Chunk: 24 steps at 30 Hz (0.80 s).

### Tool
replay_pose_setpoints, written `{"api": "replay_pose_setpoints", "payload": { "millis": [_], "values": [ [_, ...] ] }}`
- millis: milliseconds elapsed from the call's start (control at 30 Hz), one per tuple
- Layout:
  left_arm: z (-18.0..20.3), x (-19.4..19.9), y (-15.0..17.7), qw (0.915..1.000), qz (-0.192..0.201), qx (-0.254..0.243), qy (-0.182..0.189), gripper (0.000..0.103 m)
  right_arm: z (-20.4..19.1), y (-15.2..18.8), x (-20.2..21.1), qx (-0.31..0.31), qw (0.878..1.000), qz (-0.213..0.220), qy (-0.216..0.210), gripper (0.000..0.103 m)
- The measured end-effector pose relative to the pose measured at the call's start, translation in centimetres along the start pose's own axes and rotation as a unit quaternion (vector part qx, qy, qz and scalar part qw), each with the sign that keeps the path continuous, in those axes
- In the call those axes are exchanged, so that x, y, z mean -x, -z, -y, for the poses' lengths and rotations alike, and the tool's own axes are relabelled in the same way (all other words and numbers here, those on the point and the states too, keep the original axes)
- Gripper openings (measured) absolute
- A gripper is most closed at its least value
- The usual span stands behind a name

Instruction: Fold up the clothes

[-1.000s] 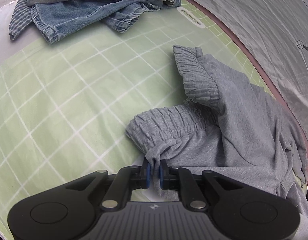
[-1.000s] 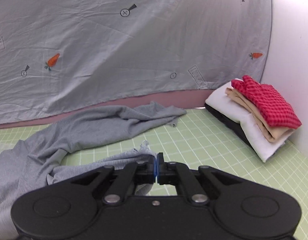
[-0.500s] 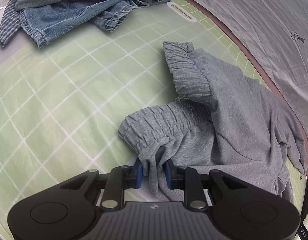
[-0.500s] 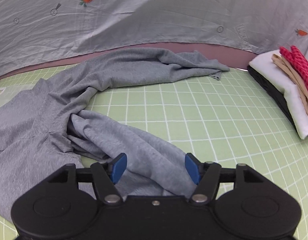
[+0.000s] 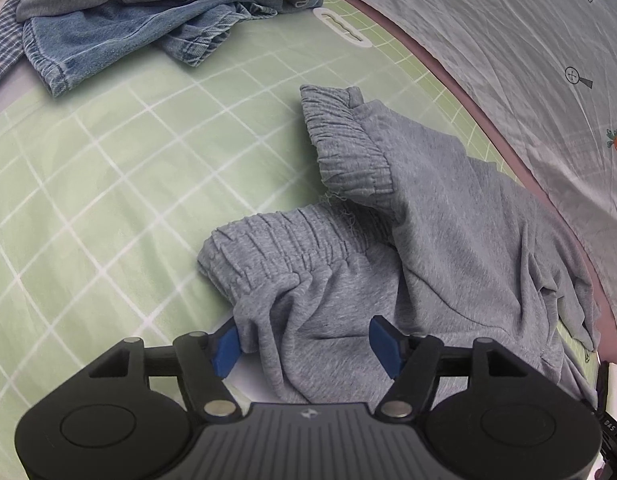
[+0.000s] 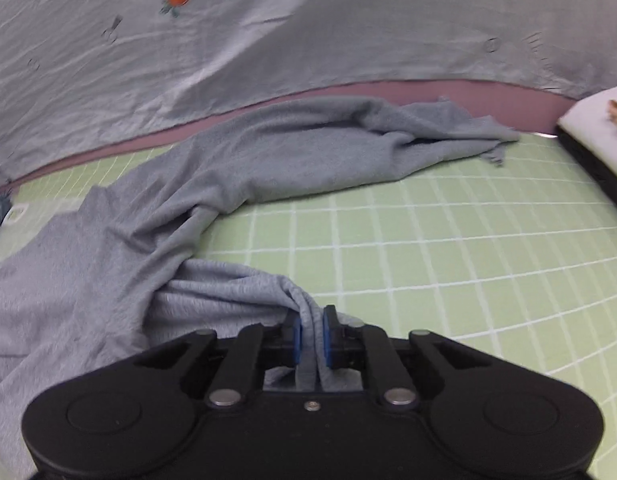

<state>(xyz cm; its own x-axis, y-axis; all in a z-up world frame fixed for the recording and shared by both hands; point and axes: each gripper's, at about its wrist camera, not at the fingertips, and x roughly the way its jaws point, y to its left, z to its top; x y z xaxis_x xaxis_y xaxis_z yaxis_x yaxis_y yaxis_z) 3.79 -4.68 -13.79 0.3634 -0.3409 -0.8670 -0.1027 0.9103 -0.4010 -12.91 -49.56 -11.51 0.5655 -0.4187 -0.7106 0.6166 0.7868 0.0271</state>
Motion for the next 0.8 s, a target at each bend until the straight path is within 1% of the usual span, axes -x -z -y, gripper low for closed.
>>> {"api": "replay_pose_setpoints", "payload": {
  "millis": [67, 100, 167, 200, 233, 300, 367, 400, 433, 467, 500, 533, 567, 600, 633, 667, 733, 800],
  "values": [
    [0.1, 0.0, -0.1, 1.0000, -0.001, -0.006, -0.002, 0.069, 3.1, -0.8, 2.2, -0.037, 0.997, 0.049, 0.054, 0.010],
    [0.2, -0.1, -0.1, 0.9999, -0.002, -0.010, -0.004, 0.071, 4.7, -1.2, 3.4, -0.058, 0.992, 0.074, 0.081, 0.009],
    [0.4, -0.1, -0.1, 0.9998, -0.004, -0.018, -0.007, 0.073, 7.9, -1.7, 5.6, -0.098, 0.977, 0.119, 0.145, 0.009],
    [0.6, -0.2, -0.1, 0.9997, -0.005, -0.021, -0.008, 0.075, 9.3, -1.8, 6.7, -0.117, 0.967, 0.137, 0.183, 0.009],
    [0.8, -0.2, -0.1, 0.9997, -0.006, -0.024, -0.009, 0.078, 10.7, -1.7, 7.5, -0.131, 0.957, 0.146, 0.214, 0.009],
    [1.1, -0.4, 0.0, 0.9996, -0.007, -0.027, -0.009, 0.082, 12.6, -1.3, 7.8, -0.136, 0.950, 0.131, 0.250, 0.012],
    [1.3, -0.5, 0.0, 0.9994, -0.008, -0.032, -0.012, 0.084, 13.9, -0.2, 7.4, -0.137, 0.950, 0.100, 0.263, 0.025],
    [1.5, -0.5, 0.0, 0.9993, -0.009, -0.035, -0.014, 0.085, 14.2, 0.5, 7.2, -0.140, 0.951, 0.085, 0.263, 0.043],
    [1.5, -0.5, 0.0, 0.9991, -0.009, -0.038, -0.016, 0.085, 14.2, 1.3, 7.0, -0.143, 0.953, 0.074, 0.256, 0.054],
    [1.6, -0.5, 0.1, 0.9991, -0.009, -0.039, -0.016, 0.084, 14.1, 2.1, 7.0, -0.145, 0.956, 0.067, 0.247, 0.055],
    [1.6, -0.4, 0.1, 0.9990, -0.007, -0.040, -0.019, 0.081, 13.7, 2.8, 6.9, -0.146, 0.958, 0.059, 0.239, 0.056],
    [1.6, -0.3, 0.1, 0.9987, -0.003, -0.042, -0.029, 0.072, 13.3, 3.5, 6.7, -0.148, 0.960, 0.050, 0.234, 0.059],
    [1.6, -0.2, 0.2, 0.9983, 0.000, -0.043, -0.040, 0.065, 12.7, 4.2, 6.5, -0.151, 0.961, 0.041, 0.228, 0.061],
    [1.5, 0.0, 0.2, 0.9975, 0.004, -0.045, -0.055, 0.048, 12.2, 4.8, 6.4, -0.156, 0.962, 0.034, 0.223, 0.063],
    [1.3, 0.1, 0.2, 0.9967, 0.006, -0.045, -0.067, 0.029, 11.7, 5.3, 6.3, -0.162, 0.962, 0.030, 0.217, 0.063],
    [0.7, 0.2, 0.0, 0.9974, 0.005, -0.035, -0.063, 0.021, 11.2, 5.8, 6.3, -0.169, 0.963, 0.026, 0.210, 0.063],
    [-0.3, 0.4, -0.2, 0.9983, 0.003, -0.016, -0.055, 0.011, 10.4, 6.5, 6.1, -0.176, 0.965, 0.018, 0.193, 0.064],
    [-1.5, 0.7, -0.4, 0.9989, 0.003, 0.012, -0.046, 0.008, 9.4, 6.9, 5.7, -0.171, 0.970, 0.010, 0.175, 0.064]
  ]
}}
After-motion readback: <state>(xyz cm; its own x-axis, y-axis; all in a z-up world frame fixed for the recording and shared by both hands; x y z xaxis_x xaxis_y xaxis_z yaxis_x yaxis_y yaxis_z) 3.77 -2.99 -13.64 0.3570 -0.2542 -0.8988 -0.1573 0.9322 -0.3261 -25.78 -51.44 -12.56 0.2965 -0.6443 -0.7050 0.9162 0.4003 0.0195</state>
